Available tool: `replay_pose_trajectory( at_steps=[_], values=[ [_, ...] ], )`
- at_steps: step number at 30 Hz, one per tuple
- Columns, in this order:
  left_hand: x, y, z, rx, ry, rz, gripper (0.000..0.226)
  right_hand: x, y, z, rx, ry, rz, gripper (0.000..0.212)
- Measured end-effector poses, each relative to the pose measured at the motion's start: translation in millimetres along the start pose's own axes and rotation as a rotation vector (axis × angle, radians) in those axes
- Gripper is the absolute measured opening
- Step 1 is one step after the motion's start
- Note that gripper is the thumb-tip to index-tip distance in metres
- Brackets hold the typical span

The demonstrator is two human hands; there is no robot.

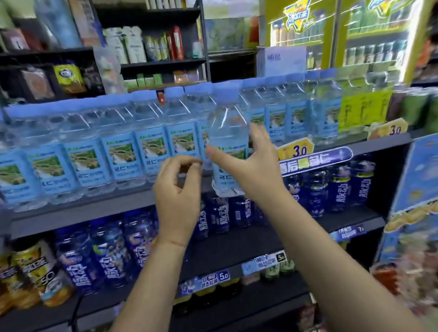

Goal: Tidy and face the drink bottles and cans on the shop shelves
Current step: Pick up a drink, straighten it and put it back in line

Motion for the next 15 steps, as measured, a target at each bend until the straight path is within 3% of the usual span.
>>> replay_pose_trajectory(
  at_steps=[3, 6, 12, 15],
  values=[
    [-5.1, -38.8, -12.5, -0.121, -0.108, -0.037, 0.013, -30.6, 37.9, -3.4, -0.097, 0.054, -0.043, 0.050],
    [-13.2, -83.5, -12.9, -0.409, -0.203, -0.044, 0.039, -65.2, 70.1, -13.3, -0.177, 0.104, -0.065, 0.060],
    [-17.8, -148.4, 13.9, -1.061, -0.161, -0.074, 0.075, -125.3, 99.5, -59.7, -0.183, 0.092, 0.014, 0.082],
    [-17.4, -151.2, 17.4, -1.174, -0.146, -0.108, 0.079, -135.1, 90.4, -82.3, -0.151, 0.031, 0.107, 0.081]
  ],
)
Point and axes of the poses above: each hand's wrist, its own x-axis away from the middle knuckle, its own y-axis out of the back of the hand, z = x × y, the point moved 8 cm from there along -x, towards the middle knuckle
